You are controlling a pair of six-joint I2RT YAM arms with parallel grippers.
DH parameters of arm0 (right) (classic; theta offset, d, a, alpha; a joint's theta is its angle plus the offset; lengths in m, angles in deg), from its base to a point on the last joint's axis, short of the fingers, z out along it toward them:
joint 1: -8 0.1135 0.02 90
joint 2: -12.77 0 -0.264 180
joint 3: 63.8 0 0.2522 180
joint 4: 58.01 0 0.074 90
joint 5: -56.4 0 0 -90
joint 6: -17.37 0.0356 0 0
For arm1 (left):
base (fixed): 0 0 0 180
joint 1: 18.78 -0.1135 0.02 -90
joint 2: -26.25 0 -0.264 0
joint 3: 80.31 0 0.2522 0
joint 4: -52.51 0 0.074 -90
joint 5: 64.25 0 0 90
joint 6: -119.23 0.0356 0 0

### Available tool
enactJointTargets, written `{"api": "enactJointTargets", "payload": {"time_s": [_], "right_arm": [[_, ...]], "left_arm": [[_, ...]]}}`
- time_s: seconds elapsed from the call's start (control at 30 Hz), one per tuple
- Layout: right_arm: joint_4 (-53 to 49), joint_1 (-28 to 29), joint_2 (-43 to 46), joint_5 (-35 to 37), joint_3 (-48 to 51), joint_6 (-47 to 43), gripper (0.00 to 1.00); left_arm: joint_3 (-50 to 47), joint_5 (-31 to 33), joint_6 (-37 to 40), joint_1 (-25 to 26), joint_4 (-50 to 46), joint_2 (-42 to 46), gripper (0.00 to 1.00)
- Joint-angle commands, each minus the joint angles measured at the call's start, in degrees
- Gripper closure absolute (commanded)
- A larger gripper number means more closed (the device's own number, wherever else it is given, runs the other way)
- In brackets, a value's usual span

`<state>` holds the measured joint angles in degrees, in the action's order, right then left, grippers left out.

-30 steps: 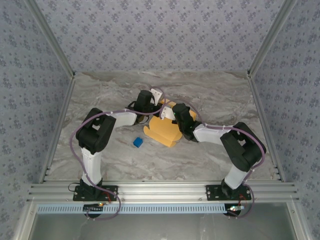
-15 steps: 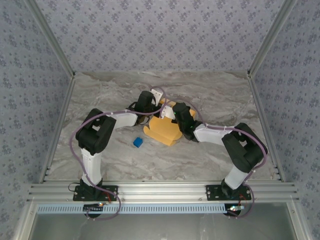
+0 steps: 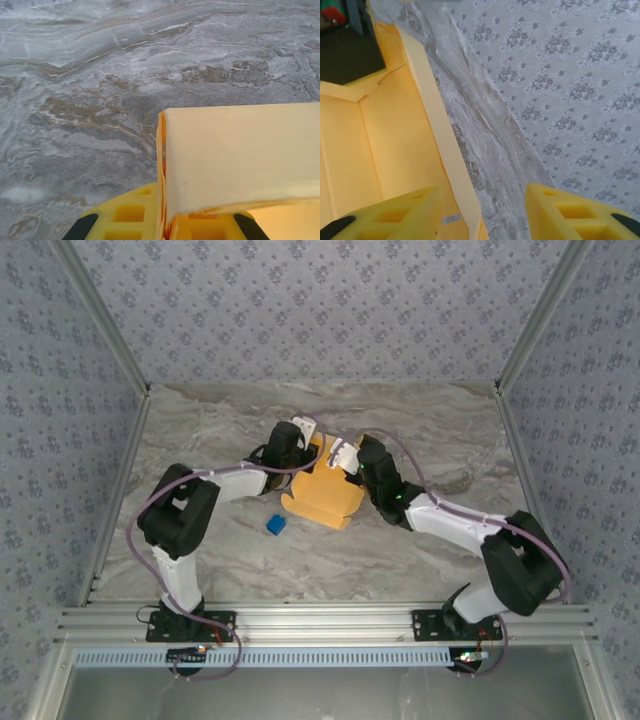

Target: Fold the paper box

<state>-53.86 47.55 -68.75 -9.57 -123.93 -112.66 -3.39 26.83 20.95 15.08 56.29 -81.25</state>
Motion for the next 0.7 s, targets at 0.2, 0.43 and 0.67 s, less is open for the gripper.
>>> {"api": "enactJointTargets", "payload": {"time_s": [0.2, 0.43, 0.67], "right_arm": [[-23.46, -2.31, 18.67, -13.23, -2.47, 27.38, 0.31], [-39.21, -4.09, 14.01, -19.92, -13.97, 51.23, 0.30], [-45.78, -4.39, 4.00, -22.92, -25.73, 61.34, 0.30]], "left_arm": [[-3.09, 4.85, -5.71, 0.33, -2.86, 6.99, 1.00], [-5.58, 8.65, -7.11, 1.42, -4.13, 10.70, 1.00], [-6.37, 10.41, -7.02, 2.13, -5.24, 12.59, 1.00]]}}
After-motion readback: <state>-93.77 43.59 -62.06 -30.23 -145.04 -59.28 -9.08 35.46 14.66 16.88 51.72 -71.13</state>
